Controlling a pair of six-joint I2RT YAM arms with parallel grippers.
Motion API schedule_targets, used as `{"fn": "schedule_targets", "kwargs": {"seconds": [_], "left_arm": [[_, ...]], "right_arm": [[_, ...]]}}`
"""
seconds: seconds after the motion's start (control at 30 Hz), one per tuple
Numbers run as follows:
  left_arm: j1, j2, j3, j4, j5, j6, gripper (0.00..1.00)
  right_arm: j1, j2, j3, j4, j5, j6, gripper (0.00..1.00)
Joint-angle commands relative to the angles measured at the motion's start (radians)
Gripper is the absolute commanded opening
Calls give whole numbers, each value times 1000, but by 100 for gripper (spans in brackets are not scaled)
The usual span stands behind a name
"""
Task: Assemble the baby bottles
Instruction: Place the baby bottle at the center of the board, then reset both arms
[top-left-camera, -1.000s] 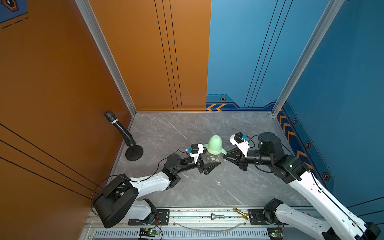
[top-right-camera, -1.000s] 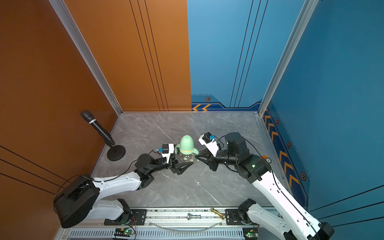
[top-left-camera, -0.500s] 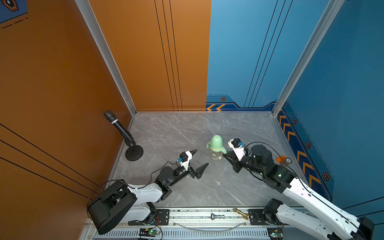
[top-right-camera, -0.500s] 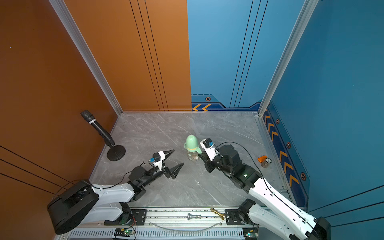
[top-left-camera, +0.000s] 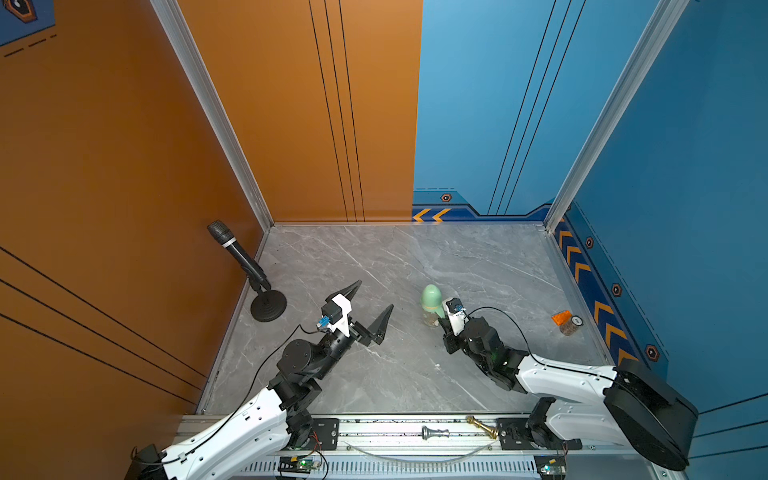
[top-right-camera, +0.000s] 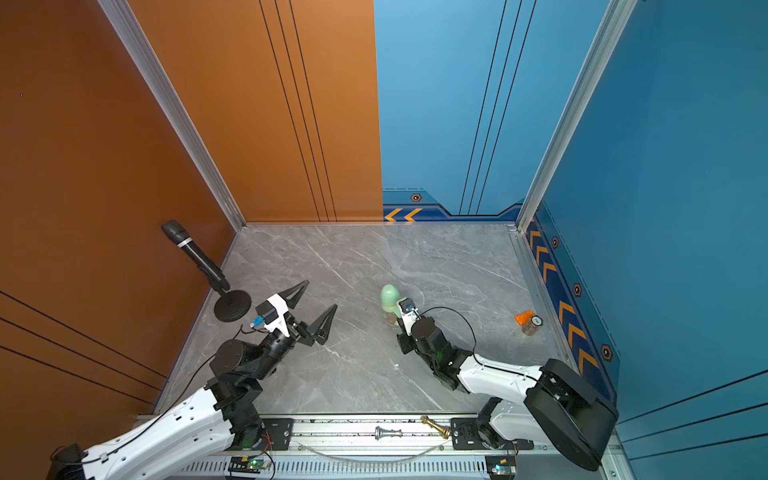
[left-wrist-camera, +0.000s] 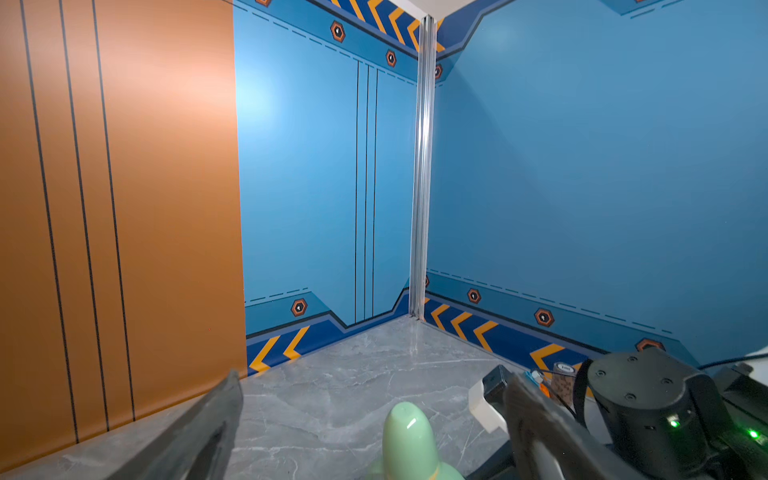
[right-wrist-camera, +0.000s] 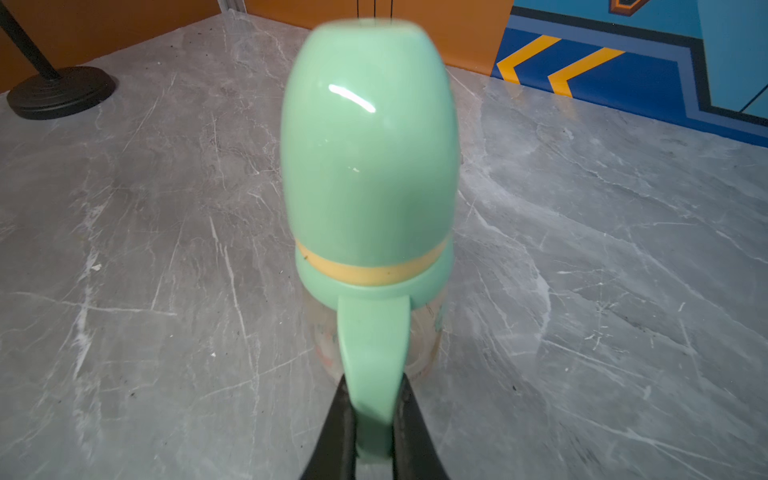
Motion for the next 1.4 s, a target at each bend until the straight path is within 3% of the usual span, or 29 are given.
{"fn": "schedule_targets", "kwargs": {"seconds": [0.0, 0.13, 0.17, 0.33, 0.5, 0.53, 0.63, 0.7, 0.8, 0.87, 0.9, 0.97, 1.03, 1.1, 1.13, 1.23, 1.3, 1.37], "left_arm": [[-14, -15, 33, -133, -44, 36, 98], [-16, -36, 31, -147, -56, 47, 98], [-16, -44, 33, -155, -60, 50, 98], [-17, -59, 39, -185, -68, 73, 98], [-17, -70, 43, -197, -94, 75, 98], [-17, -72, 44, -208, -103, 70, 98], [-16, -74, 41, -218, -116, 58, 98], [-16, -71, 33, -224, -187, 50, 98], [5, -49, 22, -237, -369, 26, 98], [49, -4, 12, -249, -542, 14, 98], [89, 24, 14, -265, -612, -16, 98], [227, 103, 11, -303, -655, -51, 98], [372, 205, -28, -202, -587, -36, 98], [470, 279, -17, -178, -607, -4, 98], [520, 313, -27, -134, -549, 16, 97], [644, 413, -58, -8, -368, -17, 98], [660, 500, -90, 114, -327, 9, 98], [660, 596, -115, 209, -310, 46, 98]], "right_arm": [[3, 56, -2, 226, 60, 27, 0], [-9, 136, -11, 272, 43, 55, 3], [-9, 146, -21, 288, 47, 62, 16], [-12, 158, -30, 264, 32, 68, 29], [-2, 75, -41, 183, 63, 68, 75], [-5, 39, -43, 151, 72, 69, 88], [-24, -89, -32, -14, 63, 77, 96], [-27, -208, -38, -155, 56, 82, 100], [-29, -452, -67, -404, 85, 130, 100], [-51, -660, -66, -641, 262, 265, 100], [-91, -732, -58, -735, 305, 305, 100], [-273, -820, -39, -840, 249, 338, 100], [-484, -767, -18, -830, 193, 341, 100], [-744, -629, 22, -748, -21, 341, 100], [-848, -547, 38, -673, -113, 336, 100], [-910, -366, 26, -408, -28, 203, 100], [-936, -277, -44, -160, -24, 175, 100], [-868, -144, -147, 229, 68, 14, 100]]}}
